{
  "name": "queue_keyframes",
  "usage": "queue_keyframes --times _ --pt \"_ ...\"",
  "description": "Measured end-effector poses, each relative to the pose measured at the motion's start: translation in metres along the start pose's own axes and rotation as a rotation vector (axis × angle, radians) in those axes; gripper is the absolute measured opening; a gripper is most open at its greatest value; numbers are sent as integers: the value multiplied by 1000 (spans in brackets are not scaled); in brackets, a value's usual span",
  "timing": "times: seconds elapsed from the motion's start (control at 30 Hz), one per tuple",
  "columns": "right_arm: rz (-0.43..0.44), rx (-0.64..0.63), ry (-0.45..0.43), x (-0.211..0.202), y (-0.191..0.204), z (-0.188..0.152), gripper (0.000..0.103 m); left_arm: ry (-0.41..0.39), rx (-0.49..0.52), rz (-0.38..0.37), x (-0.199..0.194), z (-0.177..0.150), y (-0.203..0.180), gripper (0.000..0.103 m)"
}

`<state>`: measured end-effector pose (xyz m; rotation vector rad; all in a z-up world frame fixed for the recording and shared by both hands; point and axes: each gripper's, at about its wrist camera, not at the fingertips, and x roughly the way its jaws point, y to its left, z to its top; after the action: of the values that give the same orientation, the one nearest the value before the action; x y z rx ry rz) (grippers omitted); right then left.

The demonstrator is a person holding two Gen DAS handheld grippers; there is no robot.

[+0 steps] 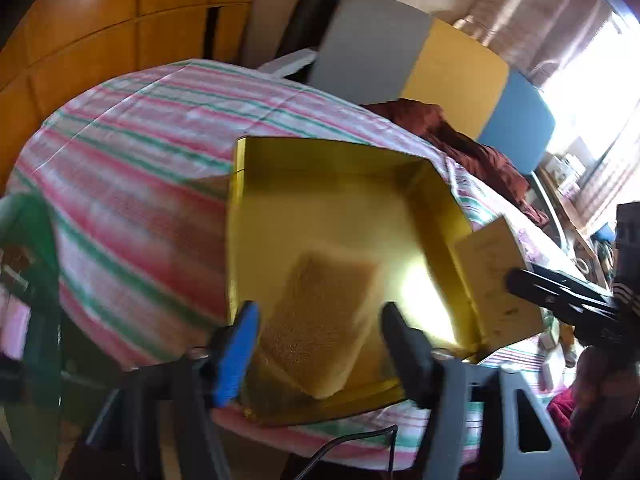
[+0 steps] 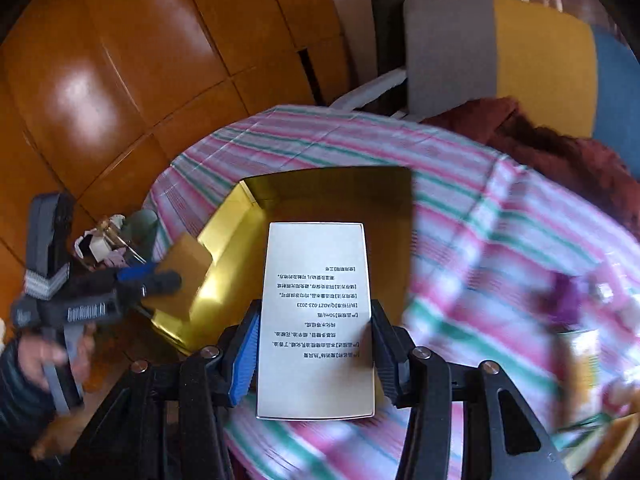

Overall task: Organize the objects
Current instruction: 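Lower the sponge into the gold tray with left tool while right places box, then move both open tools from the tray back to the item pile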

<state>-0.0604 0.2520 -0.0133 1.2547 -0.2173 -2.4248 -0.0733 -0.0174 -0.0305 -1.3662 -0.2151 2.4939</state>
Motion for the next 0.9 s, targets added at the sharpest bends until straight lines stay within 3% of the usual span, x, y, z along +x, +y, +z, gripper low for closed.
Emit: queue_keyframes --times 0.03,0.1,0.17,0.2,0.33,0.4,0.5,0.53,0.63,0.9 --pt "12 20 12 13 9 2 51 -12 -15 6 -4 -4 5 84" --pt "77 29 46 33 27 0 59 -37 -25 15 -12 -6 11 86" --pt "132 30 57 42 41 -3 76 -64 -30 35 -20 -8 17 86" --pt "138 26 63 44 46 -5 76 -76 -36 40 -23 -9 21 86" --pt "96 -8 94 47 54 -18 76 -143 -53 71 -37 -9 29 86" --pt "54 -20 95 43 54 -25 76 -216 -35 130 -47 -9 26 87" --pt "-12 -36 67 36 55 -32 79 -342 52 231 -62 -11 7 103" --pt "-28 -40 55 32 55 -34 81 -376 100 261 -66 -13 -4 103" --pt "-83 -55 11 20 59 -37 83 -370 166 262 -62 -13 -19 103" --pt "-206 -77 -90 -7 62 -43 85 -333 201 174 -53 -24 -50 103"
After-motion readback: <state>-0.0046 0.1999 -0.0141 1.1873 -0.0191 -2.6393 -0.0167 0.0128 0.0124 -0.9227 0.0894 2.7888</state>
